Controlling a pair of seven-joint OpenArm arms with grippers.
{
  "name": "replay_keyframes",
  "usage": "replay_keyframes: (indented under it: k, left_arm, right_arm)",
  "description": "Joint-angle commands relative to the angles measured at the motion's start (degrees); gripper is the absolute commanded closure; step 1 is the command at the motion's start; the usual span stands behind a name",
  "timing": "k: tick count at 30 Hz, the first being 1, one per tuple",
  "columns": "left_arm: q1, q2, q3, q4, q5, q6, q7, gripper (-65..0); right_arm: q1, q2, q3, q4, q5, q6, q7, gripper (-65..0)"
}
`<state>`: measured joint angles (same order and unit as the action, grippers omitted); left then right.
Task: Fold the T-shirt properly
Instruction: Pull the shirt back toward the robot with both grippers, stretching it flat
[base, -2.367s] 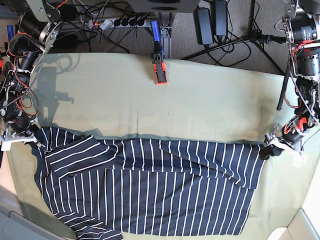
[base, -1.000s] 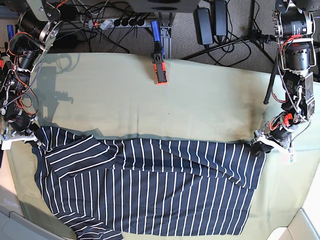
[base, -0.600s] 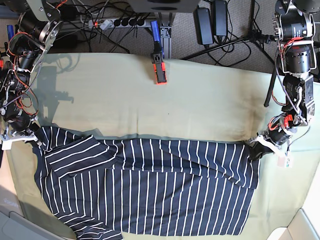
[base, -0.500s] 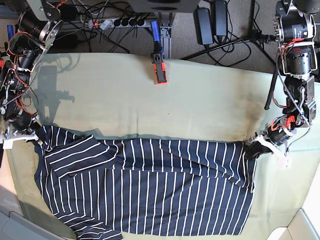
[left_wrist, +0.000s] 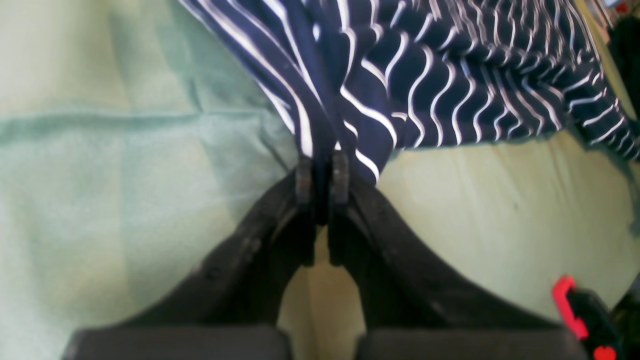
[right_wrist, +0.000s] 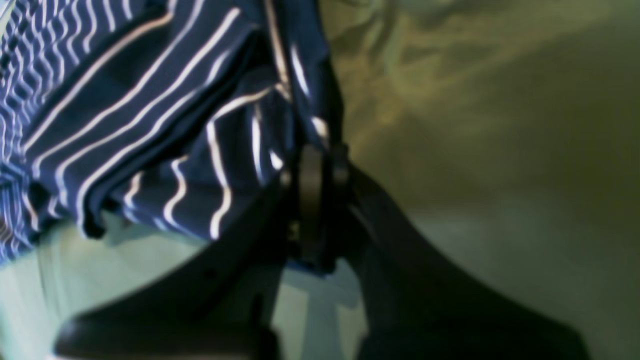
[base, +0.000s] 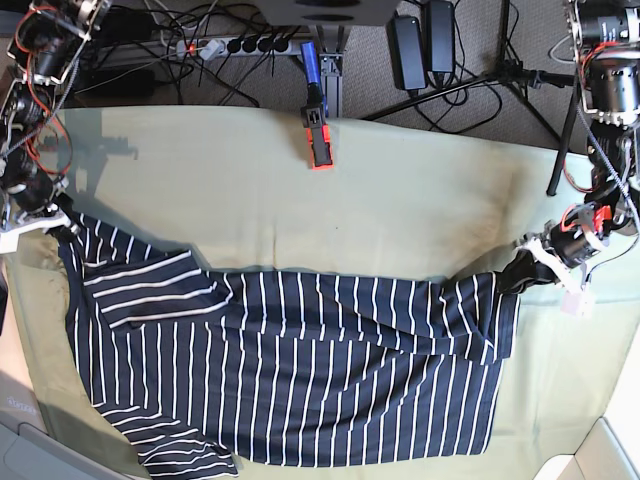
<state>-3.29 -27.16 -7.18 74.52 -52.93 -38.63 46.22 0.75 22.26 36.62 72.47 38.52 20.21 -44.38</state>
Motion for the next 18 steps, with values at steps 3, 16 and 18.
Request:
replay_keyframes:
  k: [3, 16, 18]
  left_arm:
    - [0.2, -2.7, -0.3, 2.4, -0.9, -1.4, -0.5, 0.0]
    - [5.3, -7.2, -0.6, 2.4, -3.9, -1.4, 2.5, 0.0]
    - [6.9, -7.4, -1.2, 2.4, -4.5, -1.4, 2.6, 0.0]
  right_arm:
    - [-2.0, 2.9, 0.5, 3.3, 0.5, 3.4, 0.9, 0.0]
    - [-9.3, 9.4, 0.5, 4.2, 1.6, 3.5, 0.8, 0.0]
    - [-10.5, 9.5, 0.5, 4.3, 1.6, 3.5, 0.8, 0.0]
